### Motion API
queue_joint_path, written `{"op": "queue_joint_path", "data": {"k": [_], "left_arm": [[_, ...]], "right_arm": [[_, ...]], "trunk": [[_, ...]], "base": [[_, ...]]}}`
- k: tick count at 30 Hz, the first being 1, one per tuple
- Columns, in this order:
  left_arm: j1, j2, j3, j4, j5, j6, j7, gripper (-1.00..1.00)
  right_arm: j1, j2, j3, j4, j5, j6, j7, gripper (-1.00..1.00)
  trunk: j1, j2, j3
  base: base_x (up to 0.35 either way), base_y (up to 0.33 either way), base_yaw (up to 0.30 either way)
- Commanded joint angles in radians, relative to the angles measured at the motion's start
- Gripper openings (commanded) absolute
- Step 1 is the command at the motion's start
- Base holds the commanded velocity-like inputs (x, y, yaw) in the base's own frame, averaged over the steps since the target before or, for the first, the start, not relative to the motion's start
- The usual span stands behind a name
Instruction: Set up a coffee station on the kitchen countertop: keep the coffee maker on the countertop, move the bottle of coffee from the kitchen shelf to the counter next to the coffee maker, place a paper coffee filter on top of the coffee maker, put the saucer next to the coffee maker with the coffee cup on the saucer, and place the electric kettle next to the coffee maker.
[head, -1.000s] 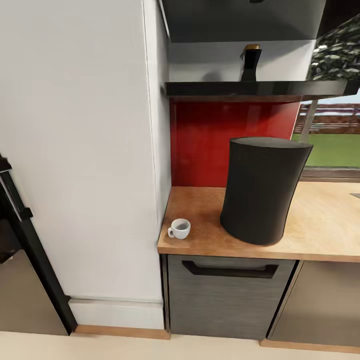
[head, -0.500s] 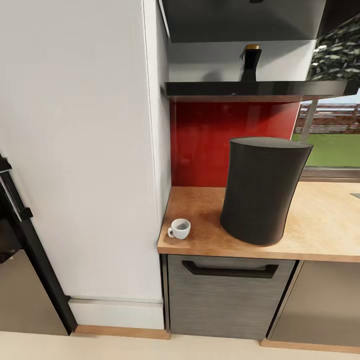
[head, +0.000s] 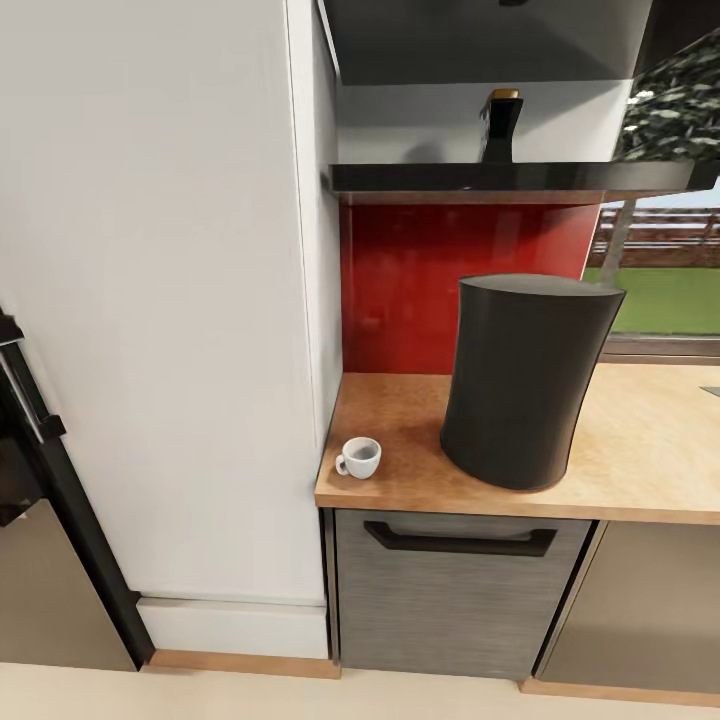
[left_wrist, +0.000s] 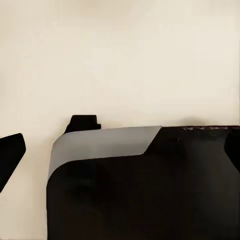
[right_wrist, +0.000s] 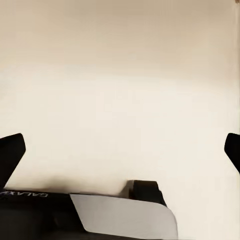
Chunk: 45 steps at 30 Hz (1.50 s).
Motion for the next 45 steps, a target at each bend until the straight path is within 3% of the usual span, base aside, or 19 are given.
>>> {"op": "queue_joint_path", "data": {"k": [1,8,11,14,19,26,29,32,35,38,45], "left_arm": [[0.001,0.000,0.001,-0.026,0.000,0.023,-0.001,1.00],[0.001,0.007,0.010,-0.127,0.000,0.056,-0.001,1.00],[0.001,0.022,0.053,-0.139,0.000,0.058,-0.001,1.00],[0.000,0.044,0.088,-0.142,0.000,0.059,-0.002,1.00],[-0.001,0.060,0.098,-0.152,0.001,0.059,-0.002,1.00],[-0.001,0.053,0.098,-0.164,0.000,0.056,-0.002,1.00],[-0.002,0.031,0.093,-0.176,0.000,0.050,-0.002,1.00],[-0.003,0.000,0.094,-0.263,0.017,0.086,-0.037,1.00],[-0.006,-0.011,0.093,-0.354,0.065,0.186,-0.054,1.00],[-0.006,-0.015,0.092,-0.399,0.080,0.210,-0.055,1.00],[-0.006,-0.022,0.085,-0.394,0.083,0.205,-0.052,1.00]], "right_arm": [[-0.001,-0.005,0.001,-0.011,0.004,0.000,0.001,1.00],[-0.003,-0.051,0.000,-0.094,0.072,0.006,0.003,1.00],[-0.003,-0.088,-0.003,-0.121,0.076,0.015,0.004,1.00],[-0.013,-0.107,-0.003,-0.126,0.077,0.016,0.006,1.00],[-0.029,-0.118,-0.004,-0.129,0.077,0.011,0.006,1.00],[-0.032,-0.119,-0.005,-0.139,0.076,-0.007,0.006,1.00],[-0.032,-0.119,-0.007,-0.154,0.076,-0.010,0.006,1.00],[-0.033,-0.132,-0.007,-0.306,0.077,0.049,0.057,1.00],[-0.058,-0.139,-0.007,-0.436,0.078,0.163,0.126,1.00],[-0.104,-0.140,-0.006,-0.455,0.078,0.182,0.136,1.00],[-0.125,-0.140,-0.001,-0.461,0.079,0.208,0.137,1.00]], "trunk": [[0.000,0.000,-0.001],[0.000,0.000,-0.001],[0.000,0.000,-0.001],[0.000,0.000,-0.001],[0.000,0.000,-0.001],[0.000,0.000,-0.001],[0.000,0.000,-0.001],[0.000,0.000,-0.001],[0.000,0.000,-0.001],[0.000,0.000,-0.001],[0.000,0.000,-0.001]], "base": [[0.000,0.000,0.000],[0.000,0.000,0.000],[0.000,0.000,0.000],[0.000,0.000,0.000],[0.000,0.000,0.000],[0.000,0.000,0.000],[0.000,0.000,0.000],[0.000,0.000,0.000],[0.000,0.000,0.000],[0.000,0.000,0.000],[0.000,0.000,0.000]]}}
